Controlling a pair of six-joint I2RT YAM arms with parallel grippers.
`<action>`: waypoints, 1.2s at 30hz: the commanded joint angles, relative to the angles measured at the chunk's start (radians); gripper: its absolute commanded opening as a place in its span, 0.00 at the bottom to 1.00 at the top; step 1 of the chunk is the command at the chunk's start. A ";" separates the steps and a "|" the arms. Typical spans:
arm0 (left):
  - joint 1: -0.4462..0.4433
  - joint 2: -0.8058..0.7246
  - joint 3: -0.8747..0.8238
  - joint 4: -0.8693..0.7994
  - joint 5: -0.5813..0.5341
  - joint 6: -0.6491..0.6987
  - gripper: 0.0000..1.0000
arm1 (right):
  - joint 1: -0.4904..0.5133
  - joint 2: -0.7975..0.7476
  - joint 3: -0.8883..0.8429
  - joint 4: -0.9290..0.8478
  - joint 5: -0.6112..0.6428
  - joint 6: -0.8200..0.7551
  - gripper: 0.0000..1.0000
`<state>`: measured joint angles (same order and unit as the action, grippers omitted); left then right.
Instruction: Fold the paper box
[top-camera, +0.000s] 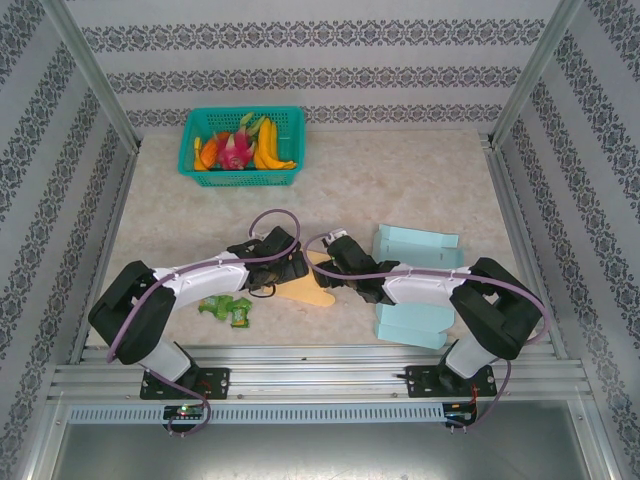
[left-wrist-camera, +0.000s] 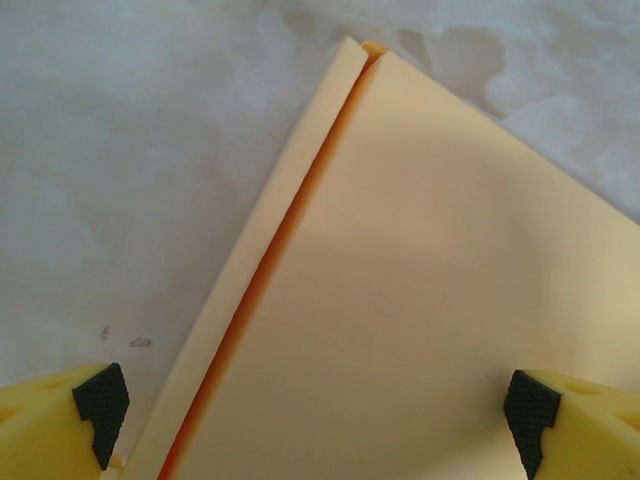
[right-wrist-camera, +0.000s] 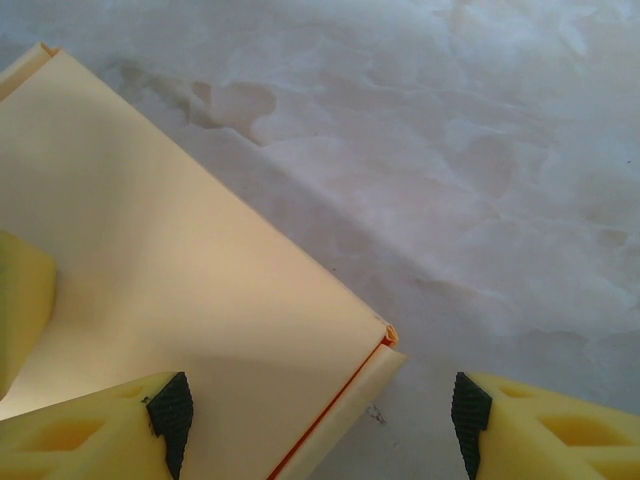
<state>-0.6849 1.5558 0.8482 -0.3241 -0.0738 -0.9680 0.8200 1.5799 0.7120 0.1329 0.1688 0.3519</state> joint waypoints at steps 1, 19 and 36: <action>0.007 0.012 -0.007 0.013 0.017 0.019 0.99 | -0.011 0.010 -0.026 -0.018 -0.017 -0.024 0.71; 0.056 0.102 0.043 -0.074 0.167 -0.193 1.00 | -0.013 0.004 -0.042 -0.008 -0.005 -0.024 0.71; 0.056 0.109 0.012 -0.090 0.055 -0.143 0.98 | -0.002 -0.098 -0.046 -0.037 0.005 -0.004 0.71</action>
<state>-0.6384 1.6218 0.8989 -0.3302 0.0414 -1.1233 0.8009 1.5391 0.6819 0.1349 0.1692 0.3328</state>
